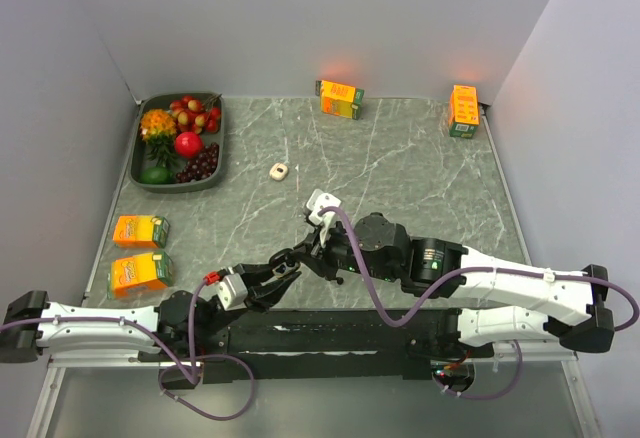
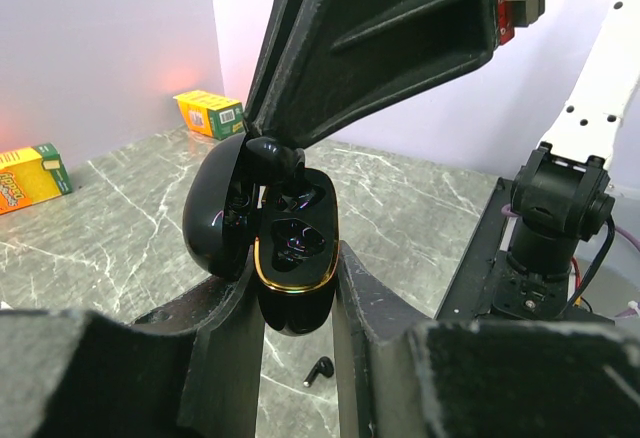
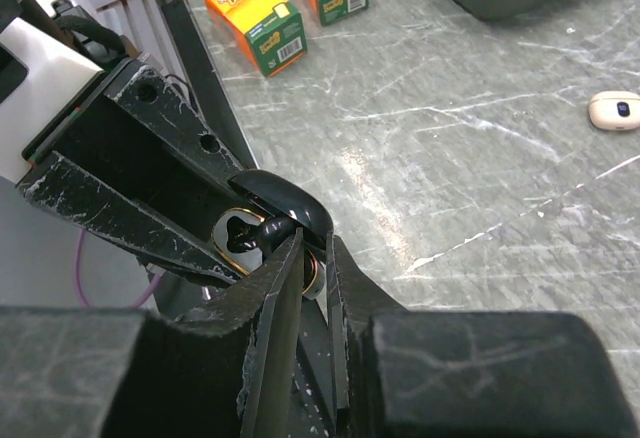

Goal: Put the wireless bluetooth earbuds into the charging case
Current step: Place the earbud in the charging case.

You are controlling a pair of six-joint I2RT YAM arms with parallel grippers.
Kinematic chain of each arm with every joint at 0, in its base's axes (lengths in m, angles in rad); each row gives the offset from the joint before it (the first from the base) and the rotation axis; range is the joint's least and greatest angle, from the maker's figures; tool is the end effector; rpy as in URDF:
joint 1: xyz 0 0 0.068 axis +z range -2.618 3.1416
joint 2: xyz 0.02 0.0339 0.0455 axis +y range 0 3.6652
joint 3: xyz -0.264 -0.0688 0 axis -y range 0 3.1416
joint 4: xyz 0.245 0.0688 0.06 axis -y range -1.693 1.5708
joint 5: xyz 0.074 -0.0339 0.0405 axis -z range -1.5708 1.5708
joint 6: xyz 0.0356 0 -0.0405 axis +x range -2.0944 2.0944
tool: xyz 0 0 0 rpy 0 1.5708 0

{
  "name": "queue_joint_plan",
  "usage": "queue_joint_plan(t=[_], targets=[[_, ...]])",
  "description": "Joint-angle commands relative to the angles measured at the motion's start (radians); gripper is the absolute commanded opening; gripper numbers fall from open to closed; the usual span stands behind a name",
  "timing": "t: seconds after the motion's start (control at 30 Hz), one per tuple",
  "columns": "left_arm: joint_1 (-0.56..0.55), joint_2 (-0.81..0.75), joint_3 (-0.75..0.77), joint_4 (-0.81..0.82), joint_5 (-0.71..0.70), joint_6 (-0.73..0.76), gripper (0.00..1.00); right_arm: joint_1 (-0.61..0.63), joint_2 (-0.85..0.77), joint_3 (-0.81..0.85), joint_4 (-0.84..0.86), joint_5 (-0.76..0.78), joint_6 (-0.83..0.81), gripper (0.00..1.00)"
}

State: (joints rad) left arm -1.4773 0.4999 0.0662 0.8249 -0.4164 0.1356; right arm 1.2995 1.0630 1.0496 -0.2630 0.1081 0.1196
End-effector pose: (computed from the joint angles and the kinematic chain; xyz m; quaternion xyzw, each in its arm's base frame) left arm 0.0269 -0.1324 0.2322 0.2739 0.5006 -0.4154 0.7084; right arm 0.0687 0.2327 0.3710 -0.4161 0.6801 0.3595 0.4848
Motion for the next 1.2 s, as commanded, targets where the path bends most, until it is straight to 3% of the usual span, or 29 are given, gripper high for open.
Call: queue_joint_plan(t=[0.0, 0.17, 0.4, 0.77, 1.17], targets=[[-0.005, -0.011, 0.034, 0.031, 0.008, -0.011, 0.01, -0.002, -0.003, 0.041, 0.021, -0.073, -0.009, 0.23], [-0.005, -0.014, 0.032, 0.031, 0.005, -0.014, 0.01, -0.002, -0.04, 0.02, 0.031, -0.091, -0.017, 0.24], [-0.005, 0.002, 0.034, 0.042, 0.002, -0.014, 0.01, -0.002, -0.086, 0.036, 0.041, 0.022, 0.003, 0.39], [-0.005, 0.012, 0.037, 0.046, 0.01, -0.016, 0.01, -0.002, 0.006, 0.108, -0.013, -0.01, -0.009, 0.29], [-0.005, -0.008, 0.038, 0.034, 0.008, -0.011, 0.01, -0.002, 0.014, 0.092, -0.033, -0.024, 0.009, 0.27]])
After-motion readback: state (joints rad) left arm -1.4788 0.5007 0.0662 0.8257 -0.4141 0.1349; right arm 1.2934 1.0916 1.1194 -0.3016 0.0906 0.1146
